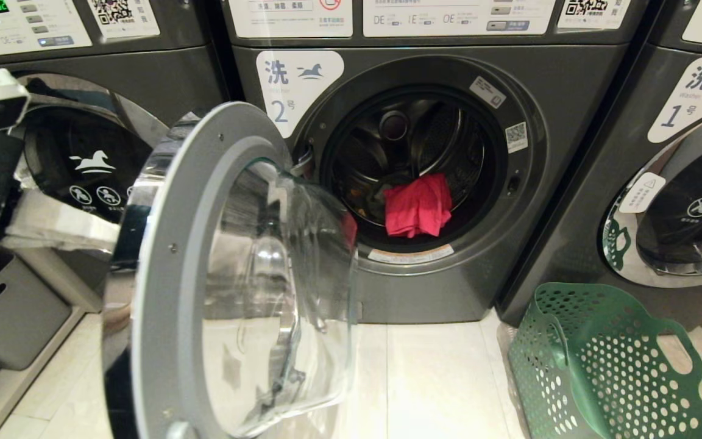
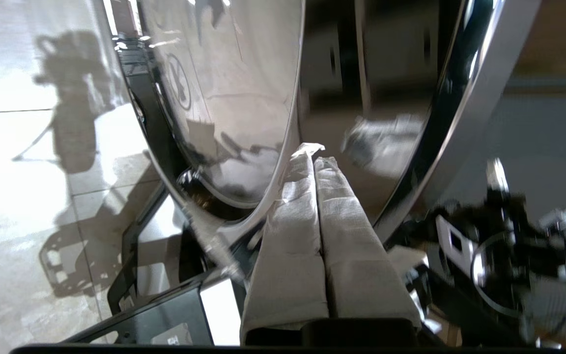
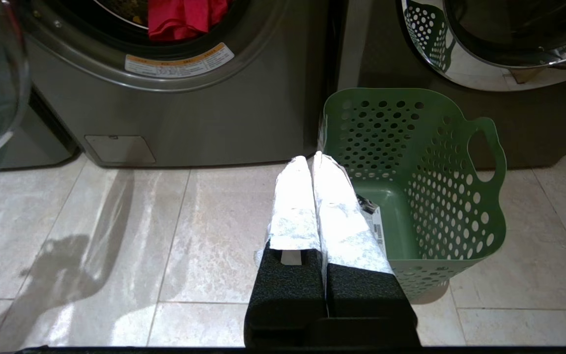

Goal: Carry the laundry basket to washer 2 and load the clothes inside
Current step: Close the washing machine door with the left hand

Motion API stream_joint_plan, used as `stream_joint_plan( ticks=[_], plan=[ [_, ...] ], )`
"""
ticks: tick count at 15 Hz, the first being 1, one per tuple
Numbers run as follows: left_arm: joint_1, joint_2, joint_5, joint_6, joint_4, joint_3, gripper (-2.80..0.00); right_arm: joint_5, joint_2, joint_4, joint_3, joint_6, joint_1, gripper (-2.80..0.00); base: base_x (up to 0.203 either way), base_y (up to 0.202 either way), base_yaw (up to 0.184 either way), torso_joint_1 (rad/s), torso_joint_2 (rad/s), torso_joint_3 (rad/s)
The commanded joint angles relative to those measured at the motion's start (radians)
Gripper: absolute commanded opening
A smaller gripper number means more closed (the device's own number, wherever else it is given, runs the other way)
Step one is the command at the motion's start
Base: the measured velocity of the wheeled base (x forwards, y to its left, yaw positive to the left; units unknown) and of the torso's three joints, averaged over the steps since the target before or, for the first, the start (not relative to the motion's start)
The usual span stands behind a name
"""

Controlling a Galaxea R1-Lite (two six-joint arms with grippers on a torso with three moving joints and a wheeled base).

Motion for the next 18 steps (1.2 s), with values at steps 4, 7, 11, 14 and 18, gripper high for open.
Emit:
stream_joint_plan(
  ticks=[4, 7, 11, 14, 18],
  plan=[
    [-0.300, 0.060, 0.036, -0.007, -0.257, 0.126, -2.80, -0.001, 0.001, 0.001, 0.000, -0.009, 0.000, -2.80, 0.000, 0.000, 0.000, 0.000, 0.00, 0.000],
    [-0.365, 0.169, 0.270, -0.005, -0.632, 0.142, -2.80, 0.000, 0.001, 0.001, 0.000, -0.032, 0.000, -2.80, 0.000, 0.000, 0.000, 0.000, 0.00, 0.000],
    [-0.351, 0.169, 0.732, -0.009, -0.851, 0.169, -2.80, 0.060, 0.025, 0.021, -0.081, -0.044, 0.000, -2.80, 0.000, 0.000, 0.000, 0.000, 0.00, 0.000],
    [-0.337, 0.058, 0.782, -0.009, -0.862, 0.243, -2.80, 0.180, 0.250, 0.074, -0.234, 0.012, 0.000, -2.80, 0.000, 0.000, 0.000, 0.000, 0.00, 0.000],
    [-0.339, -0.087, 0.791, -0.002, -0.837, 0.271, -2.80, 0.334, 0.742, 0.067, -0.389, 0.031, 0.001, -2.80, 0.000, 0.000, 0.000, 0.000, 0.00, 0.000]
  ],
)
